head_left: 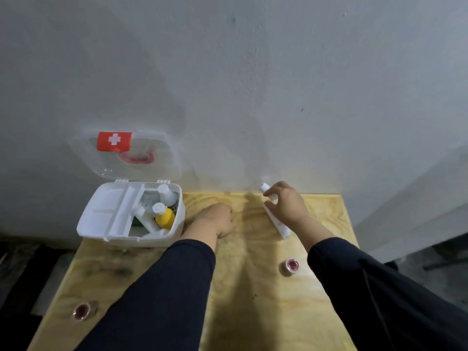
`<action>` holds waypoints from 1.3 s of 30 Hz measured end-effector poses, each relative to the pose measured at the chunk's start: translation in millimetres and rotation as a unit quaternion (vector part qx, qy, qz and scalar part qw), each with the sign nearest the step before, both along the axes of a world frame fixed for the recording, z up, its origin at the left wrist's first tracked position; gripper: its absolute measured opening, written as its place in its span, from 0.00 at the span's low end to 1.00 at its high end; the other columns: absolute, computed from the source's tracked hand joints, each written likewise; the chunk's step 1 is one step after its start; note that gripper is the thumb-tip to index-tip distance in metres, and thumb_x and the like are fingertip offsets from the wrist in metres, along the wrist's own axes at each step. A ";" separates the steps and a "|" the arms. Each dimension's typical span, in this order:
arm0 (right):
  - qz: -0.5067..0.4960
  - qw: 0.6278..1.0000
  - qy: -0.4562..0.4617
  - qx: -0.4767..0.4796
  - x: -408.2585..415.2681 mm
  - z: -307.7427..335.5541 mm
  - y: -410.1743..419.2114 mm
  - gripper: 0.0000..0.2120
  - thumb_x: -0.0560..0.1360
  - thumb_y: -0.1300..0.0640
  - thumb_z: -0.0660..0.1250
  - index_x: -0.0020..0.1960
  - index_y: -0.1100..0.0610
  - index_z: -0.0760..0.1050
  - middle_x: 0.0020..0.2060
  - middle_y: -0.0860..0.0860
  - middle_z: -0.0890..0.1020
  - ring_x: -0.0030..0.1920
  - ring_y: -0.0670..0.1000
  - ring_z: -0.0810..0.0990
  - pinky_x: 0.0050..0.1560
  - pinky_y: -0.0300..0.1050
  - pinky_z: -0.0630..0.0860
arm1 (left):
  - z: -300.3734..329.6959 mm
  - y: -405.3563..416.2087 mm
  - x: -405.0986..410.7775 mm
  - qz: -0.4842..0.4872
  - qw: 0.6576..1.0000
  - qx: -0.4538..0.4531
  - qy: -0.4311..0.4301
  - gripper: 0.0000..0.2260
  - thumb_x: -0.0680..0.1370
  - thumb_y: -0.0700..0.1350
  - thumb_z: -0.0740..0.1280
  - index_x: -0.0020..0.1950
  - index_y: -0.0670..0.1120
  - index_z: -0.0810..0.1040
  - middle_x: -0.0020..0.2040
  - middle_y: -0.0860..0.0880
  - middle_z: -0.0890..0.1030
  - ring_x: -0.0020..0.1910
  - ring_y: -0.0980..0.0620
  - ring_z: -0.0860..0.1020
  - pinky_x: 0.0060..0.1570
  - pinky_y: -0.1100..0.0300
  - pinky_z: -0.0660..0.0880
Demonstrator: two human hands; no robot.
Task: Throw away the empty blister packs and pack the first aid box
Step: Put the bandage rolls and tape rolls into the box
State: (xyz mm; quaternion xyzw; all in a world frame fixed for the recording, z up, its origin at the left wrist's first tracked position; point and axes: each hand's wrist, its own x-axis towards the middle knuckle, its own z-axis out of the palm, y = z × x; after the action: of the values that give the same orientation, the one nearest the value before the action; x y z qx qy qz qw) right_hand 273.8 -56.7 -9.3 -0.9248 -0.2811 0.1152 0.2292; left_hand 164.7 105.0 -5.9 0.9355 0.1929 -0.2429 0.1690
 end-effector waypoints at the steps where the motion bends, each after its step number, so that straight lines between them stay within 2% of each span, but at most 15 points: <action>1: -0.019 1.000 0.009 -0.001 -1.4 -2.0 -11.7 0.13 0.73 0.54 0.68 0.57 0.55 0.79 0.59 0.52 0.76 0.51 0.55 0.81 0.45 0.41 0.72 | -1.1 -4.6 0.3 -0.001 1.000 -0.003 0.000 0.22 0.79 0.55 0.58 0.69 0.46 0.72 0.66 0.47 0.75 0.61 0.45 0.76 0.58 0.51 0.75; 5: -0.066 0.996 0.055 0.004 -13.0 -17.4 -34.1 0.15 0.71 0.53 0.70 0.57 0.54 0.78 0.59 0.50 0.75 0.52 0.53 0.79 0.45 0.39 0.68 | -3.4 -18.1 -2.0 -0.008 1.000 -0.008 -0.003 0.22 0.80 0.54 0.58 0.71 0.45 0.70 0.68 0.46 0.74 0.64 0.44 0.75 0.61 0.50 0.74; 9: -0.095 0.989 0.081 0.074 -25.3 -26.6 -31.8 0.15 0.72 0.47 0.71 0.53 0.55 0.80 0.54 0.50 0.77 0.49 0.52 0.79 0.48 0.39 0.71 | -2.8 -24.8 -8.4 -0.009 1.000 -0.019 -0.013 0.23 0.80 0.51 0.57 0.74 0.47 0.65 0.71 0.46 0.71 0.67 0.44 0.72 0.64 0.52 0.72; 12: -0.122 0.974 0.130 0.140 -28.9 -16.3 -25.6 0.13 0.70 0.53 0.72 0.52 0.56 0.80 0.50 0.51 0.78 0.45 0.51 0.78 0.44 0.39 0.73 | 2.1 -22.8 -12.6 0.003 0.999 -0.026 -0.019 0.24 0.80 0.53 0.59 0.75 0.48 0.64 0.73 0.48 0.69 0.69 0.45 0.71 0.66 0.50 0.71; 16: -0.166 0.938 0.206 0.224 -30.1 14.6 -14.7 0.15 0.67 0.62 0.72 0.52 0.52 0.80 0.41 0.54 0.82 0.40 0.50 0.80 0.32 0.37 0.73 | 24.1 -9.6 -16.7 0.016 0.997 -0.010 -0.069 0.23 0.80 0.52 0.58 0.75 0.49 0.64 0.75 0.49 0.67 0.71 0.46 0.68 0.67 0.52 0.68; 20: -0.169 0.906 0.247 0.299 -30.5 53.5 4.0 0.16 0.67 0.63 0.72 0.52 0.49 0.80 0.40 0.55 0.82 0.40 0.50 0.79 0.31 0.37 0.70 | 60.1 6.7 -24.0 0.031 0.989 0.008 -0.146 0.21 0.81 0.50 0.57 0.74 0.48 0.66 0.75 0.49 0.66 0.72 0.47 0.67 0.68 0.54 0.66; 25: -0.142 0.901 0.226 0.343 -44.9 93.2 37.2 0.16 0.67 0.65 0.73 0.50 0.49 0.79 0.43 0.54 0.82 0.42 0.51 0.80 0.41 0.42 0.75 | 98.9 34.8 -41.8 0.054 0.974 0.035 -0.218 0.20 0.82 0.49 0.56 0.73 0.47 0.67 0.74 0.48 0.68 0.70 0.46 0.69 0.66 0.53 0.68; 29: -0.144 0.904 0.202 0.350 -67.5 110.8 71.1 0.16 0.67 0.65 0.73 0.51 0.50 0.80 0.47 0.52 0.80 0.43 0.52 0.81 0.40 0.43 0.76 | 115.6 67.2 -68.7 0.059 0.969 0.049 -0.235 0.19 0.81 0.47 0.56 0.71 0.46 0.69 0.72 0.47 0.70 0.68 0.45 0.71 0.64 0.52 0.69; 31: -0.148 0.908 0.190 0.343 -82.3 113.7 88.9 0.17 0.67 0.64 0.73 0.52 0.50 0.80 0.51 0.51 0.79 0.45 0.53 0.82 0.45 0.47 0.78 | 119.7 84.1 -86.9 0.064 0.968 0.046 -0.238 0.18 0.81 0.46 0.56 0.70 0.45 0.70 0.72 0.46 0.70 0.68 0.45 0.70 0.63 0.51 0.69; 34: -0.143 0.913 0.180 0.337 -108.0 112.5 117.7 0.17 0.67 0.64 0.73 0.54 0.52 0.79 0.54 0.51 0.77 0.48 0.55 0.82 0.51 0.51 0.80 | 114.3 113.9 -114.6 0.063 0.971 0.044 -0.225 0.21 0.81 0.49 0.58 0.74 0.46 0.66 0.75 0.47 0.66 0.71 0.45 0.68 0.66 0.51 0.68; 39: -0.144 0.936 0.153 0.282 -157.3 109.1 170.5 0.17 0.67 0.62 0.73 0.54 0.52 0.80 0.50 0.53 0.81 0.43 0.52 0.81 0.50 0.48 0.81 | 81.9 163.1 -158.2 0.062 0.980 0.042 -0.185 0.28 0.80 0.53 0.61 0.77 0.44 0.59 0.78 0.47 0.60 0.76 0.47 0.60 0.72 0.52 0.62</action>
State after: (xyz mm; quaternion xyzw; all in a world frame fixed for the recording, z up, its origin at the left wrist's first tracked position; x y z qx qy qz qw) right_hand 116.6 113.8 99.9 -0.8237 -0.1273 0.1375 0.5352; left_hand 6.5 268.1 76.0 0.9567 0.2261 -0.0469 0.1774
